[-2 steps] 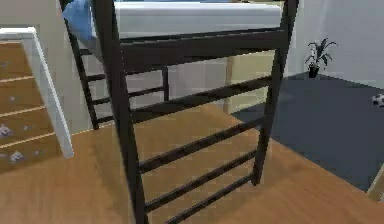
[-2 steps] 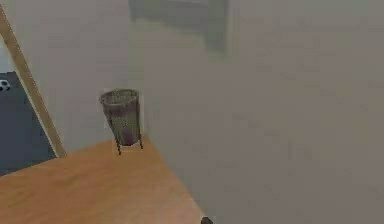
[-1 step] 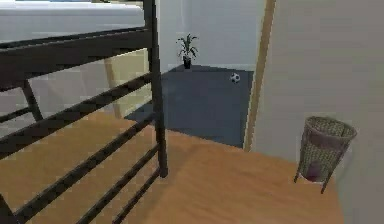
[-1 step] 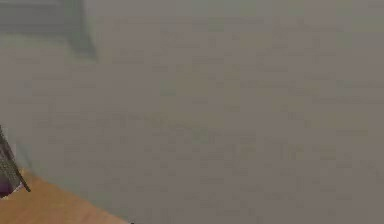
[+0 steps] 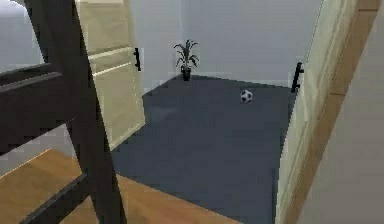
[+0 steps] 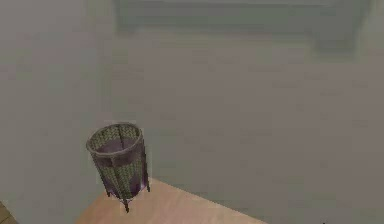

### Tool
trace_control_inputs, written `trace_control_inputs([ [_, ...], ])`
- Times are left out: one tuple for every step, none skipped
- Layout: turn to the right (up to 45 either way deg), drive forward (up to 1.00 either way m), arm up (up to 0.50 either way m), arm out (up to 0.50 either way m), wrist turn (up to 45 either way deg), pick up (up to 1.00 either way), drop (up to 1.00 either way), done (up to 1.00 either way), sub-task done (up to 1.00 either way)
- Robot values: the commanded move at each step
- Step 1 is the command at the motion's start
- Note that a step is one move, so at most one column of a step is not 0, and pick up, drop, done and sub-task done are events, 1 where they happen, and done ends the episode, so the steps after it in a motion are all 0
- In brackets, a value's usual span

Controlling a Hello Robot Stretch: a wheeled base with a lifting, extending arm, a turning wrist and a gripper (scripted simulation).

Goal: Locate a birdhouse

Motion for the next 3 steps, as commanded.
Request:
trace_control_inputs([
  [3.0, 0.0, 0.0, 0.0, 0.0, 0.0, 0.0, 0.0, 0.0],
  [9.0, 0.0, 0.0, 0.0, 0.0, 0.0, 0.0, 0.0, 0.0],
  [0.0, 0.75, 0.0, 0.0, 0.0, 0.0, 0.0, 0.0, 0.0],
])
